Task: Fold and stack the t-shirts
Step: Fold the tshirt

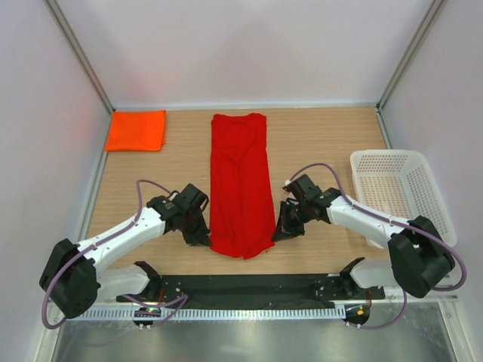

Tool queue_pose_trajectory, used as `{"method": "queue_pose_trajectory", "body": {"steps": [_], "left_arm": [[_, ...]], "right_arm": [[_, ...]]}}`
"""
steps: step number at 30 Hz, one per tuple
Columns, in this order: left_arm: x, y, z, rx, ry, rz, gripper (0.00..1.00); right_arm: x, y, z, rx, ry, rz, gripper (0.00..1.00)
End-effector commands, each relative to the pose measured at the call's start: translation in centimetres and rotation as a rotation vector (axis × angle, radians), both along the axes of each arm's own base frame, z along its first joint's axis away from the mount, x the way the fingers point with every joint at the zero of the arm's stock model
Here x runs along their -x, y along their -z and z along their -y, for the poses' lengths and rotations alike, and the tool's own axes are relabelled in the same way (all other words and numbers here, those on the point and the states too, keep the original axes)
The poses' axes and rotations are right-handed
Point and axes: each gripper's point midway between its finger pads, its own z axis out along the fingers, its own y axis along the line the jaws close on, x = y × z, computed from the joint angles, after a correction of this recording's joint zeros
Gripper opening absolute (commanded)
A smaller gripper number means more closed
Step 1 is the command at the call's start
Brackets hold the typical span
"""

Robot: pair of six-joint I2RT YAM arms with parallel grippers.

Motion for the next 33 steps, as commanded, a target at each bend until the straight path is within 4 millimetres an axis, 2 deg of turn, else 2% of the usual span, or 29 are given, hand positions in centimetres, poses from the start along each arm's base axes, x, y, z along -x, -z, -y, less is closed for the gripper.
{"method": "queue_pose_trajectory", "body": {"steps": [1,7,13,17,19,20,21,22,23,26,27,29,33], "left_arm": [[0.6,0.6,-0.8,-0.043,-0.023,-0.035,0.08],[1.1,0.9,-1.0,-0.045,-0.022,-0.050,0.05],[2.6,2.6,-1.5,-0.031,-0.031,-0.091,0.06],[3.3,3.6,-1.9,-0.027,-0.036,-0.102,0.05],[3.4,3.6,-1.9,-0.021,-0.036,-0.102,0.09],[3.4,3.6,-1.8,-0.016,-0.028,-0.095,0.20],[3.4,3.5,-1.7,-0.013,-0.025,-0.092,0.25],[3.1,3.0,-1.6,-0.009,-0.021,-0.081,0.32],[2.7,2.7,-1.7,-0.011,-0.026,-0.059,0.43],[1.5,1.4,-2.0,-0.040,-0.031,0.000,0.57],[1.0,1.4,-2.3,-0.065,-0.027,0.019,0.57],[0.1,1.1,-1.6,-0.057,-0.012,0.036,0.56],[-0.3,2.9,-0.6,-0.084,0.049,-0.025,0.49]], "right_arm": [[0.0,-0.4,0.0,0.010,-0.019,-0.007,0.01],[0.5,0.5,0.6,0.028,-0.023,-0.016,0.01],[2.3,2.7,1.6,0.052,-0.043,-0.067,0.01],[2.9,3.6,1.9,0.052,-0.052,-0.081,0.01],[2.8,3.7,1.9,0.055,-0.056,-0.077,0.02],[2.8,3.9,2.0,0.062,-0.062,-0.076,0.05],[2.6,4.0,2.2,0.077,-0.071,-0.062,0.09],[2.3,3.9,2.2,0.087,-0.076,-0.057,0.22],[2.2,4.1,2.3,0.101,-0.078,-0.057,0.26],[1.2,4.0,2.5,0.123,-0.091,-0.033,0.36],[1.1,3.9,2.5,0.129,-0.098,-0.032,0.36],[0.5,3.4,2.3,0.129,-0.119,-0.017,0.40],[-0.4,3.1,1.9,0.120,-0.120,0.002,0.48]]}}
